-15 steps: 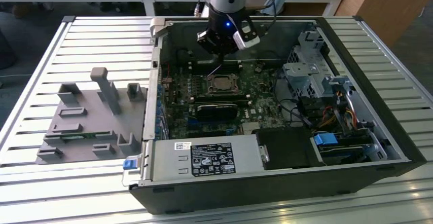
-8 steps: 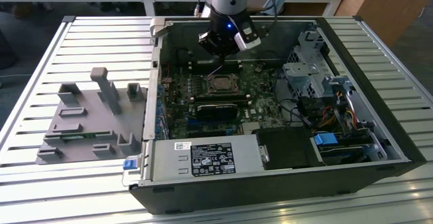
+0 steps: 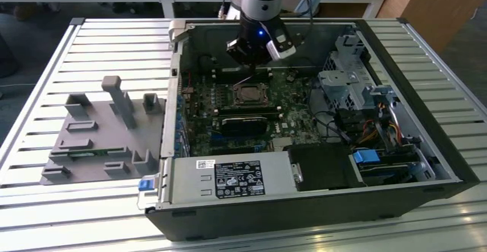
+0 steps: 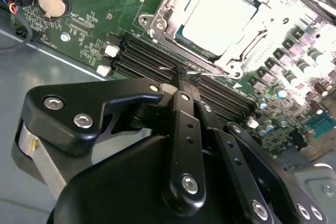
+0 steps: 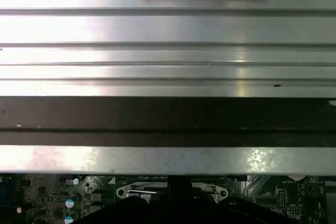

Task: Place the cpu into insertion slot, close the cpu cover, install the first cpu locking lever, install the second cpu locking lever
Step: 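Install the first cpu locking lever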

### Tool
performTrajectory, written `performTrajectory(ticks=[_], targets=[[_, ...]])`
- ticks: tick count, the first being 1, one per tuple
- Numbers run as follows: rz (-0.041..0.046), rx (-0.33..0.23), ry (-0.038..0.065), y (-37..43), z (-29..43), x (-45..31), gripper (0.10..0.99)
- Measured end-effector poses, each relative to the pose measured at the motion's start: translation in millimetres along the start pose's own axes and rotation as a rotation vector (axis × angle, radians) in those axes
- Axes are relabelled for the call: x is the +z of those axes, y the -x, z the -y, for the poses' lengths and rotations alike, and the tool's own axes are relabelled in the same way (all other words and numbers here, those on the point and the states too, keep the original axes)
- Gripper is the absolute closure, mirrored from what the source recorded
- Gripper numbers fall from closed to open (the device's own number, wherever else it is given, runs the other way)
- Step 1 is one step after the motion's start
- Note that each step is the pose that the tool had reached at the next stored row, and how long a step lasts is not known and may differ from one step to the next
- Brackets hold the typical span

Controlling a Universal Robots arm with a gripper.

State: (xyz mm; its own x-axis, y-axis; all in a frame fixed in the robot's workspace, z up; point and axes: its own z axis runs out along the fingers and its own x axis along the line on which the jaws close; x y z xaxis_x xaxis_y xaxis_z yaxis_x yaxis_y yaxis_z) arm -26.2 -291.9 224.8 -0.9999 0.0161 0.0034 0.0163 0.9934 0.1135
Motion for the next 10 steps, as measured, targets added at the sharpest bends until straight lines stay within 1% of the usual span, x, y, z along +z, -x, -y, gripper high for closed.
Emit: performTrajectory(ticks=[3,10], targets=[[0.0000,0.000,0.000,2.6,0.4,4.1,0.980],[-0.0001,0.000,0.000,6.7,0.9,10.1,0.980]])
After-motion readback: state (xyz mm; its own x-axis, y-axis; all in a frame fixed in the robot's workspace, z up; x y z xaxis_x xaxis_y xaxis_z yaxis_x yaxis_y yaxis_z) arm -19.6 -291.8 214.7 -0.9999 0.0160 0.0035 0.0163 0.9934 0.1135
